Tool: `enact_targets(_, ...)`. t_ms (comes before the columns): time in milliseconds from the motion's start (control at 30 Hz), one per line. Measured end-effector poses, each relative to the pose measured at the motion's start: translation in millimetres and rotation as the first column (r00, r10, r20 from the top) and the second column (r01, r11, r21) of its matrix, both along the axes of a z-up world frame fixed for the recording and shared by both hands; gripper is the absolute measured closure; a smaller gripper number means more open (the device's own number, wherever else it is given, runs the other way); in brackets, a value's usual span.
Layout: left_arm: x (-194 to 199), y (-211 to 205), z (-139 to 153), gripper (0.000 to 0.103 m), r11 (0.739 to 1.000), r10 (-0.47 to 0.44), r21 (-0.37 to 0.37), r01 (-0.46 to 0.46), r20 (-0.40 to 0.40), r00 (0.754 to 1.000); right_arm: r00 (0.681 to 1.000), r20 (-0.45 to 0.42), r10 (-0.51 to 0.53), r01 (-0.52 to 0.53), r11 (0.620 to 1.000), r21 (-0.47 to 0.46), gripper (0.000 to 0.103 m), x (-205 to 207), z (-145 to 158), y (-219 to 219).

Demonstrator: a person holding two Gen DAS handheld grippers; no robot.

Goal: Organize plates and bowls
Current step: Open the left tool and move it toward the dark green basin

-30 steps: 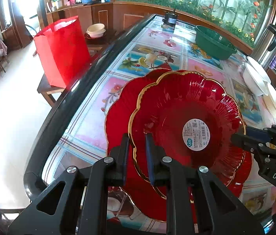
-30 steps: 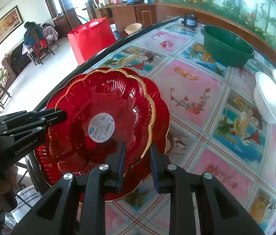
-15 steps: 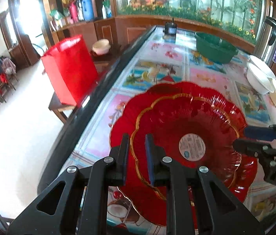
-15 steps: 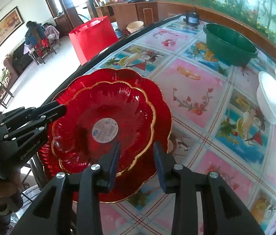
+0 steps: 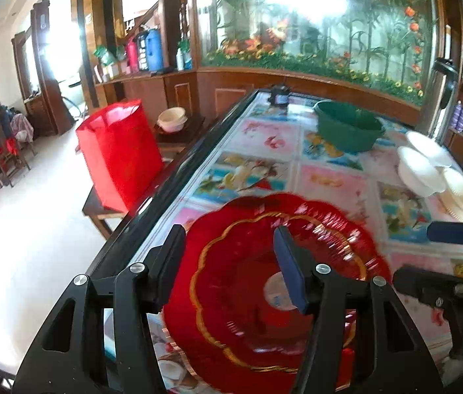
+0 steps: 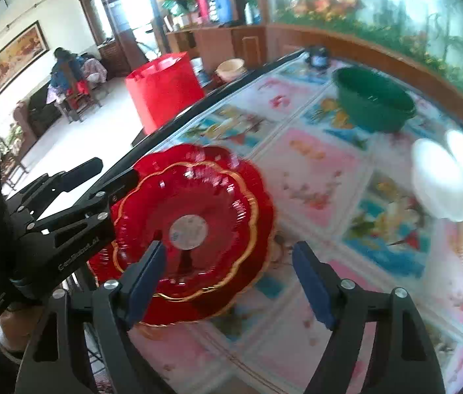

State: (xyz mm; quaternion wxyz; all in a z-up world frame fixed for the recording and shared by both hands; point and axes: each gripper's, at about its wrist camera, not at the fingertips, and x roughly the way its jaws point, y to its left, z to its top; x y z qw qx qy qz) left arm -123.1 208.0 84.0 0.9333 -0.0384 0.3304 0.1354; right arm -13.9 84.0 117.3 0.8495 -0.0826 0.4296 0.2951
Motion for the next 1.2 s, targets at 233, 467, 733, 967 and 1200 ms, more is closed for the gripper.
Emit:
enact_targets(233, 9.9, -31.9, 24.6, 0.047, 0.999, -0.052, 0.014, 0.051, 0.077, 0.996, 0.989, 0.11, -0.098, 0.094, 0.995, 0.045, 0.022, 3.2, 33.3, -39.2)
enact_targets(467, 17.0, -71.9, 33.0, 0.036, 0.993, -0.115, 0.015, 0.114, 0.119, 0.986, 0.971, 0.156, -0.18, 0.165, 0.981, 0.101, 0.021, -1.1, 33.4, -76.4)
enact_targets(733, 20.9, -101.9, 31.4, 0.036, 0.99, -0.14, -0.016, 0.143, 0.126, 0.982, 0.945, 0.176, -0.277, 0.258, 0.958, 0.125, 0.021, -4.8, 23.2, -112.2)
enact_targets(967, 28.2, -119.1, 24.8, 0.036, 0.987, -0.152, -0.027, 0.156, 0.109, 0.982, 0.929, 0.154, -0.336, 0.314, 0.937, 0.15, 0.019, -0.6, 16.2, -139.0)
enact_targets(1200, 35.4, -132.5, 19.9, 0.036, 0.985, -0.169, -0.005, 0.17, 0.093, 0.981, 0.925, 0.132, -0.357, 0.337, 0.929, 0.155, 0.019, 2.8, 11.2, -152.1)
